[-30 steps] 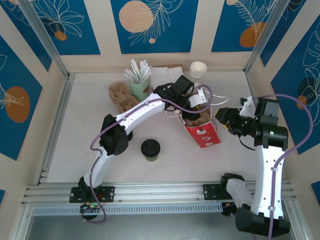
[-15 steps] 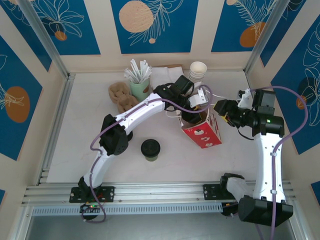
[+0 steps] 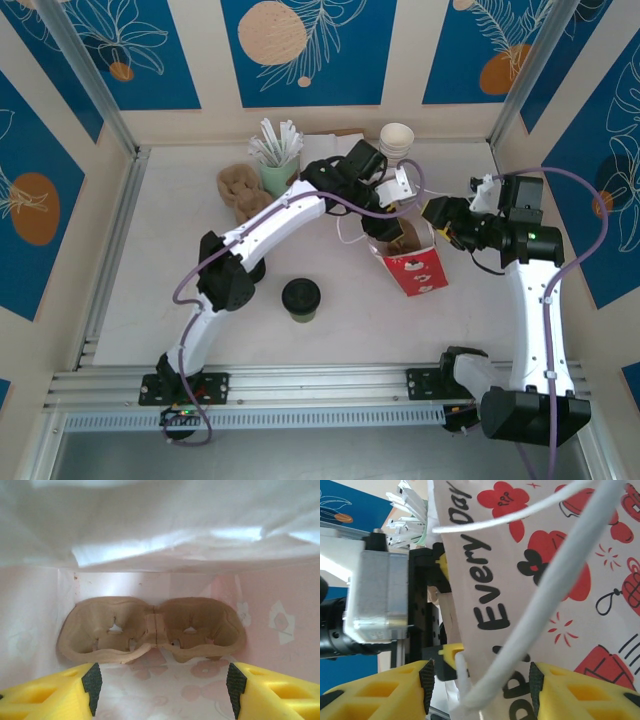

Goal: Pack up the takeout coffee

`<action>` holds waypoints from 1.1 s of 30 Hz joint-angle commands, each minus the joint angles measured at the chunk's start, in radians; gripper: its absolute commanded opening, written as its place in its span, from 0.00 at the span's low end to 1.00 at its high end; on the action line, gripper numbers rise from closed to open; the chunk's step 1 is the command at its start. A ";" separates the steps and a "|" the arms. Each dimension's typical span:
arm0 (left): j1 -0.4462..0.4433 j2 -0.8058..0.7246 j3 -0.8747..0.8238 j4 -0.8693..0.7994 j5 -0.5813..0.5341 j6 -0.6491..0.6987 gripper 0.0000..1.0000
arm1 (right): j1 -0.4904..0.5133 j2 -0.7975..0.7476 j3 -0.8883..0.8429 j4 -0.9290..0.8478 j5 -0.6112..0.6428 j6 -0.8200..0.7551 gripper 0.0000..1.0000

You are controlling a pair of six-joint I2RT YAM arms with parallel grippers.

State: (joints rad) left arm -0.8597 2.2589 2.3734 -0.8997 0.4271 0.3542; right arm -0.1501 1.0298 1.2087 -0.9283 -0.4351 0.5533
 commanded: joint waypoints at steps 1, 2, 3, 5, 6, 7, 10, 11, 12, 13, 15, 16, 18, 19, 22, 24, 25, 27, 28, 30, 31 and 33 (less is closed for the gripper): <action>0.004 -0.078 0.050 -0.067 -0.023 -0.015 0.68 | 0.006 0.002 0.008 -0.003 0.034 0.003 0.55; 0.004 -0.091 0.051 -0.063 -0.023 -0.023 0.68 | 0.005 0.006 0.015 -0.008 0.051 -0.005 0.55; 0.004 -0.104 0.052 -0.059 -0.027 -0.031 0.69 | 0.004 0.010 0.022 -0.017 0.071 -0.012 0.55; 0.004 -0.126 0.057 -0.052 -0.044 -0.051 0.69 | 0.004 0.020 0.031 -0.031 0.100 -0.026 0.56; 0.004 -0.139 0.058 -0.047 -0.058 -0.062 0.69 | 0.004 0.025 0.032 -0.030 0.110 -0.029 0.56; 0.004 -0.150 0.057 -0.043 -0.071 -0.071 0.70 | 0.004 0.027 0.031 -0.029 0.116 -0.030 0.56; 0.003 -0.180 0.058 -0.033 -0.127 -0.104 0.71 | 0.006 0.038 0.021 -0.014 0.094 -0.022 0.56; 0.004 -0.188 0.058 -0.030 -0.147 -0.117 0.72 | 0.007 0.038 0.014 -0.003 0.088 -0.016 0.56; 0.003 -0.195 0.057 -0.030 -0.163 -0.131 0.72 | 0.009 0.038 0.007 0.006 0.086 -0.014 0.56; 0.004 -0.201 0.057 -0.034 -0.181 -0.145 0.72 | 0.009 0.040 0.002 0.013 0.090 -0.013 0.56; 0.005 -0.211 0.057 -0.037 -0.217 -0.178 0.72 | 0.009 0.048 -0.002 0.014 0.096 -0.013 0.56; 0.005 -0.219 0.057 -0.038 -0.238 -0.202 0.72 | 0.009 0.052 -0.005 0.015 0.096 -0.012 0.55; 0.005 -0.232 0.049 -0.036 -0.265 -0.245 0.72 | 0.009 0.059 -0.013 0.019 0.096 -0.011 0.49; 0.005 -0.239 0.040 -0.033 -0.280 -0.273 0.72 | 0.009 0.061 -0.021 0.025 0.094 -0.007 0.44; 0.011 -0.265 -0.010 -0.009 -0.328 -0.377 0.73 | 0.010 0.061 -0.042 0.049 0.067 0.025 0.35; 0.015 -0.277 -0.041 -0.002 -0.376 -0.470 0.73 | 0.011 0.057 -0.060 0.069 0.040 0.056 0.31; 0.017 -0.281 -0.056 0.002 -0.393 -0.522 0.73 | 0.011 0.055 -0.069 0.082 0.025 0.073 0.28; 0.018 -0.290 -0.081 0.010 -0.421 -0.618 0.73 | 0.016 0.049 -0.087 0.104 0.000 0.112 0.26; 0.019 -0.290 -0.089 0.009 -0.425 -0.659 0.73 | 0.019 0.044 -0.099 0.121 -0.014 0.132 0.26; 0.019 -0.287 -0.105 0.008 -0.418 -0.709 0.73 | 0.023 0.032 -0.128 0.156 -0.042 0.179 0.25; 0.019 -0.286 -0.121 0.015 -0.413 -0.734 0.73 | 0.026 0.022 -0.145 0.180 -0.053 0.207 0.24; 0.019 -0.281 -0.146 0.029 -0.395 -0.770 0.73 | 0.032 0.006 -0.165 0.214 -0.064 0.247 0.24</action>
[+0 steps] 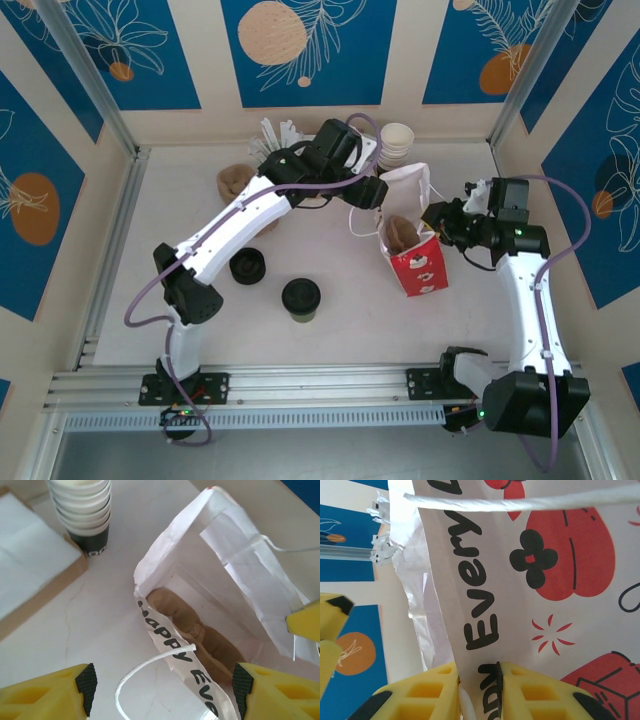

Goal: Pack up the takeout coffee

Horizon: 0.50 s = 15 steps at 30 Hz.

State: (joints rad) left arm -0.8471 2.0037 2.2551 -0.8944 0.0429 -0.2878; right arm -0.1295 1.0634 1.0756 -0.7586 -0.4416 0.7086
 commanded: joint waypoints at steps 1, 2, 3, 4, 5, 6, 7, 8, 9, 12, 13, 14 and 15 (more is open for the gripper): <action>0.005 -0.018 -0.034 0.024 -0.001 -0.140 0.72 | 0.014 -0.036 -0.042 0.060 -0.061 0.111 0.24; 0.003 -0.006 -0.034 0.019 0.006 -0.153 0.72 | 0.018 -0.043 -0.050 0.074 -0.064 0.129 0.24; 0.002 0.004 -0.031 0.013 0.013 -0.165 0.72 | 0.020 -0.048 -0.057 0.084 -0.068 0.142 0.24; 0.001 0.015 -0.031 0.010 0.022 -0.177 0.72 | 0.023 -0.054 -0.063 0.096 -0.068 0.157 0.24; 0.000 0.022 -0.032 0.009 0.028 -0.187 0.72 | 0.027 -0.058 -0.070 0.108 -0.072 0.170 0.24; -0.002 0.029 -0.032 0.009 0.031 -0.191 0.72 | 0.029 -0.061 -0.075 0.116 -0.077 0.182 0.24; -0.008 0.036 -0.032 0.010 0.030 -0.194 0.72 | 0.030 -0.064 -0.079 0.123 -0.081 0.191 0.23; -0.012 0.044 -0.031 0.007 0.022 -0.199 0.71 | 0.032 -0.065 -0.081 0.127 -0.083 0.197 0.23; -0.015 0.052 -0.030 0.000 0.016 -0.207 0.71 | 0.034 -0.064 -0.084 0.131 -0.084 0.200 0.23; -0.018 0.075 -0.032 -0.011 0.016 -0.230 0.66 | 0.034 -0.064 -0.085 0.132 -0.093 0.209 0.23; -0.019 0.080 -0.033 -0.016 0.006 -0.233 0.65 | 0.034 -0.065 -0.085 0.133 -0.094 0.211 0.23; -0.022 0.085 -0.033 -0.020 -0.005 -0.233 0.64 | 0.034 -0.065 -0.084 0.133 -0.094 0.213 0.23; -0.024 0.089 -0.034 -0.020 -0.006 -0.234 0.63 | 0.036 -0.065 -0.082 0.134 -0.096 0.215 0.23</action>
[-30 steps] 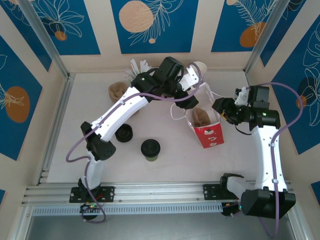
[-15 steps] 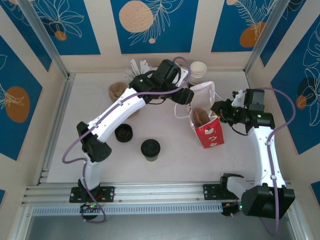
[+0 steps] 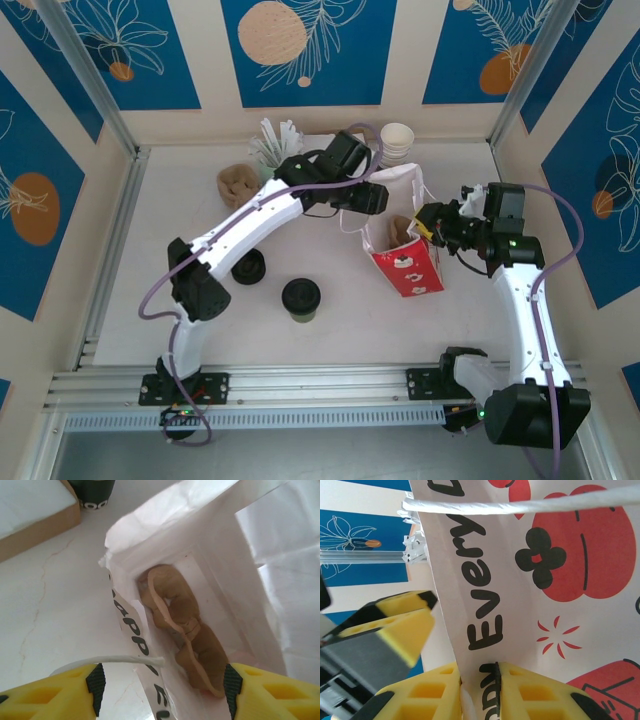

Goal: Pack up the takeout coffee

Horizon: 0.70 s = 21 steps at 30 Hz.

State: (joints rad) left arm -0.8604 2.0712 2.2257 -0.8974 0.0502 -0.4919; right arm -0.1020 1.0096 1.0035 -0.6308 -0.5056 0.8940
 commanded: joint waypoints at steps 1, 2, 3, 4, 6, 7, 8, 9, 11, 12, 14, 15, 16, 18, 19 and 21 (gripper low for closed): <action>-0.012 0.025 -0.007 -0.015 -0.013 -0.032 0.61 | 0.007 -0.012 -0.009 0.007 -0.035 0.030 0.23; -0.013 0.029 -0.006 -0.014 -0.012 -0.033 0.57 | 0.007 -0.012 -0.008 0.008 -0.036 0.034 0.23; -0.012 0.033 -0.007 -0.011 -0.011 -0.037 0.53 | 0.007 -0.011 -0.006 0.008 -0.038 0.034 0.23; -0.012 0.037 -0.005 -0.011 -0.013 -0.037 0.49 | 0.008 -0.010 -0.005 0.008 -0.040 0.034 0.23; -0.013 0.034 -0.005 -0.015 -0.030 -0.037 0.37 | 0.006 -0.008 0.005 -0.003 -0.042 0.026 0.24; -0.013 0.030 -0.005 -0.015 -0.038 -0.035 0.34 | 0.006 -0.008 0.014 -0.012 -0.042 0.021 0.24; -0.013 0.024 -0.006 -0.018 -0.049 -0.032 0.31 | 0.004 -0.008 0.024 -0.024 -0.043 0.011 0.27; -0.012 0.018 -0.004 -0.019 -0.055 -0.026 0.27 | 0.002 -0.008 0.038 -0.038 -0.041 0.000 0.30; -0.012 0.004 -0.003 -0.024 -0.072 -0.013 0.20 | -0.002 -0.010 0.075 -0.083 -0.030 -0.032 0.36; -0.013 -0.003 -0.003 -0.026 -0.079 -0.005 0.18 | -0.005 -0.012 0.099 -0.113 -0.020 -0.055 0.39; -0.013 -0.013 0.003 -0.034 -0.090 0.009 0.15 | -0.011 -0.015 0.153 -0.173 0.001 -0.097 0.44; -0.013 -0.015 0.008 -0.043 -0.097 0.014 0.13 | -0.018 -0.019 0.184 -0.213 0.012 -0.125 0.48; -0.013 -0.017 0.016 -0.052 -0.105 0.019 0.12 | -0.026 -0.023 0.210 -0.242 0.019 -0.145 0.51; -0.012 -0.017 0.033 -0.074 -0.119 0.028 0.10 | -0.045 -0.035 0.272 -0.301 0.035 -0.195 0.54; -0.012 -0.018 0.037 -0.079 -0.122 0.032 0.09 | -0.055 -0.043 0.300 -0.326 0.044 -0.217 0.54; -0.011 -0.024 0.037 -0.083 -0.125 0.039 0.09 | -0.079 -0.059 0.357 -0.364 0.066 -0.257 0.54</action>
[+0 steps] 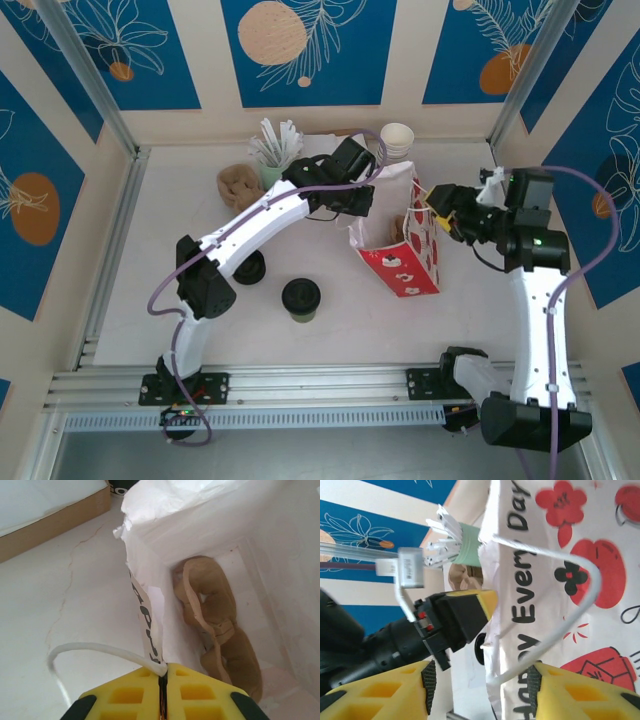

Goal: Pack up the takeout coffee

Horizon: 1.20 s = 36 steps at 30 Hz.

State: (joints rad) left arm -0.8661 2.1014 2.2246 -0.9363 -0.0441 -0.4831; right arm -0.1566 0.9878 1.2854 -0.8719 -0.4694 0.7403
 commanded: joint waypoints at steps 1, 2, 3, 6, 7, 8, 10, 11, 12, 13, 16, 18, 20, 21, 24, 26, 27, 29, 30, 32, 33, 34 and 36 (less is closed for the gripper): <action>-0.005 -0.057 0.041 -0.045 -0.030 0.032 0.08 | -0.033 -0.048 0.097 -0.125 0.030 -0.124 0.54; -0.005 -0.058 0.045 -0.047 -0.028 0.034 0.08 | -0.039 -0.055 0.116 -0.122 0.034 -0.141 0.54; -0.005 -0.060 0.050 -0.048 -0.026 0.036 0.08 | -0.041 -0.057 0.129 -0.116 0.042 -0.154 0.54; -0.005 -0.066 0.057 -0.046 -0.013 0.038 0.07 | -0.044 -0.039 0.155 -0.086 0.050 -0.165 0.53; -0.006 -0.069 0.058 -0.043 -0.009 0.038 0.07 | -0.044 -0.027 0.157 -0.070 0.045 -0.163 0.53; -0.005 -0.071 0.059 -0.041 -0.004 0.035 0.07 | -0.043 -0.012 0.157 -0.047 0.031 -0.159 0.53; -0.006 -0.078 0.061 -0.035 0.004 0.028 0.07 | -0.043 0.026 0.163 -0.011 -0.004 -0.164 0.53; -0.006 -0.082 0.062 -0.031 0.008 0.025 0.06 | -0.041 0.052 0.167 0.003 -0.003 -0.170 0.52; -0.006 -0.086 0.061 -0.027 0.013 0.020 0.06 | -0.040 0.067 0.171 0.010 0.000 -0.178 0.52; -0.007 -0.086 0.061 -0.026 0.018 0.018 0.06 | -0.039 0.090 0.173 0.020 -0.004 -0.193 0.52; -0.007 -0.085 0.065 -0.019 0.029 0.007 0.06 | -0.031 0.164 0.187 0.041 -0.015 -0.248 0.52; -0.008 -0.083 0.079 -0.025 0.043 -0.002 0.06 | -0.029 0.200 0.190 0.055 -0.013 -0.279 0.52; -0.009 -0.083 0.088 -0.026 0.052 -0.007 0.06 | -0.027 0.236 0.193 0.073 -0.020 -0.310 0.52; -0.009 -0.081 0.087 -0.029 0.049 -0.008 0.06 | -0.024 0.250 0.191 0.086 -0.023 -0.331 0.52; -0.009 -0.075 0.090 -0.045 0.044 -0.007 0.07 | -0.018 0.282 0.186 0.120 -0.036 -0.374 0.52; -0.008 -0.072 0.090 -0.050 0.045 -0.008 0.13 | -0.007 0.306 0.189 0.139 -0.041 -0.416 0.52; -0.010 -0.073 0.090 -0.050 0.044 -0.006 0.19 | 0.002 0.319 0.195 0.142 -0.039 -0.448 0.52; -0.007 -0.075 0.093 -0.046 0.047 -0.005 0.27 | 0.018 0.340 0.210 0.142 -0.020 -0.497 0.52; -0.007 -0.078 0.096 -0.045 0.046 -0.005 0.32 | 0.021 0.353 0.217 0.141 -0.023 -0.519 0.53; -0.007 -0.084 0.095 -0.045 0.045 0.000 0.42 | 0.024 0.376 0.238 0.130 -0.032 -0.564 0.53; -0.007 -0.086 0.096 -0.049 0.043 0.004 0.45 | 0.026 0.389 0.249 0.120 -0.029 -0.584 0.53; -0.006 -0.089 0.096 -0.054 0.040 0.007 0.47 | 0.025 0.398 0.256 0.111 -0.023 -0.593 0.53; -0.007 -0.098 0.095 -0.069 0.036 0.015 0.50 | 0.028 0.414 0.268 0.094 0.002 -0.605 0.54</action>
State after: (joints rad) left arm -0.8673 2.0514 2.2864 -0.9676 -0.0086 -0.4831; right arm -0.1318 1.3865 1.5116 -0.7521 -0.4744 0.2153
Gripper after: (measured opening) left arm 0.490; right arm 0.537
